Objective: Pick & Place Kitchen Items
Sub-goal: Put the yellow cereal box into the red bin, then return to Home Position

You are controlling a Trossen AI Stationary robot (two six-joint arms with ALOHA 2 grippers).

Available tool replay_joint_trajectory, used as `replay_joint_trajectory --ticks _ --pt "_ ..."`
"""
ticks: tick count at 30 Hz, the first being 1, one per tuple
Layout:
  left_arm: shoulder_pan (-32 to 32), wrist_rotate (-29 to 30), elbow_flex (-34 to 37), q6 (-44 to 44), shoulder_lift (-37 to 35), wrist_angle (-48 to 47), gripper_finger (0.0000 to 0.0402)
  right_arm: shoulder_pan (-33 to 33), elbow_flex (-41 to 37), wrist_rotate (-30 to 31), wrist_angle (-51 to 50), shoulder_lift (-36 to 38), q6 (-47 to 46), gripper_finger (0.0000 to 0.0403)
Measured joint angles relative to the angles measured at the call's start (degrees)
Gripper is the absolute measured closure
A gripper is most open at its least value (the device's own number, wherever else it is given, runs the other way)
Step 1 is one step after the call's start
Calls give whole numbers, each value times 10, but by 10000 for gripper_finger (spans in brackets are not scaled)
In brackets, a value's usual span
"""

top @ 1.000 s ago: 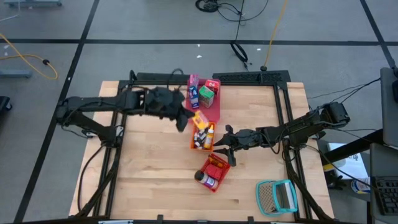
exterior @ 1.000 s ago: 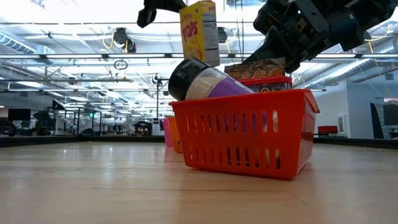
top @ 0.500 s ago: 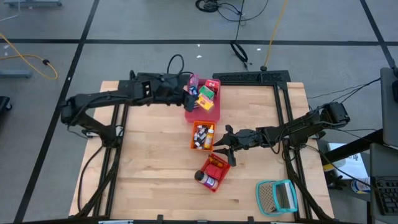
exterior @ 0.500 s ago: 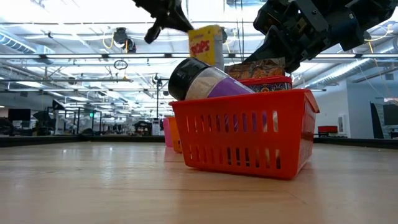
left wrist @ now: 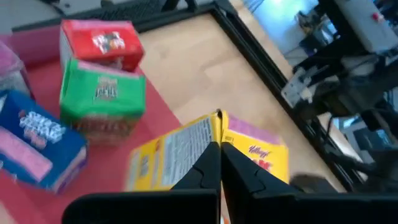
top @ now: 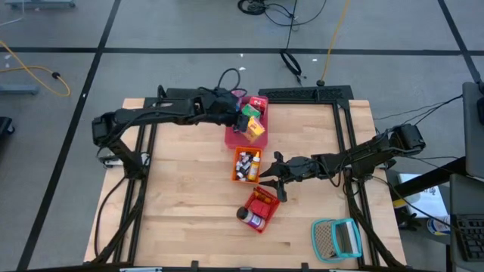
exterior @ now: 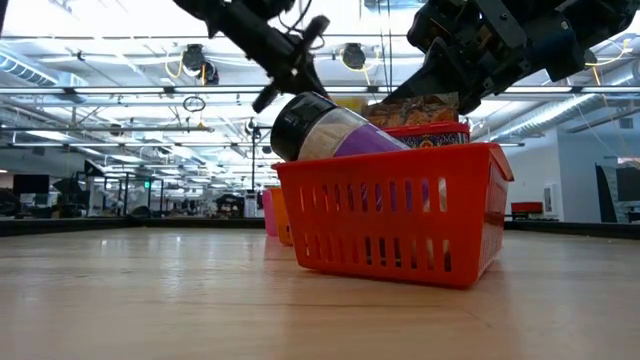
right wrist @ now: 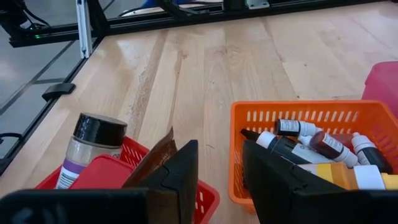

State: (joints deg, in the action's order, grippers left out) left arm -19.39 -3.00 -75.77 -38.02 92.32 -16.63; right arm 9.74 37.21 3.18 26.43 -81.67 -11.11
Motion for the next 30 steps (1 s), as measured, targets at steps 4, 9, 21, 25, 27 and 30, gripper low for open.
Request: replay_joint_trajectory --ticks 4,9,21,25,27,30 --pt "-11 0 0 0 29 12 401 0 0 0 -1 0 0 287" --pt "-27 0 -1 2 58 16 401 0 0 0 -1 0 0 287" --pt "-31 -78 -1 49 54 34 400 0 0 0 -1 0 0 287" --pt "-11 -134 -1 99 27 32 393 0 0 0 -1 0 3 287" --pt "7 -140 -1 136 16 26 392 0 0 1 -1 0 3 287" --pt "39 -149 -1 211 6 5 396 0 0 44 -1 0 2 287"
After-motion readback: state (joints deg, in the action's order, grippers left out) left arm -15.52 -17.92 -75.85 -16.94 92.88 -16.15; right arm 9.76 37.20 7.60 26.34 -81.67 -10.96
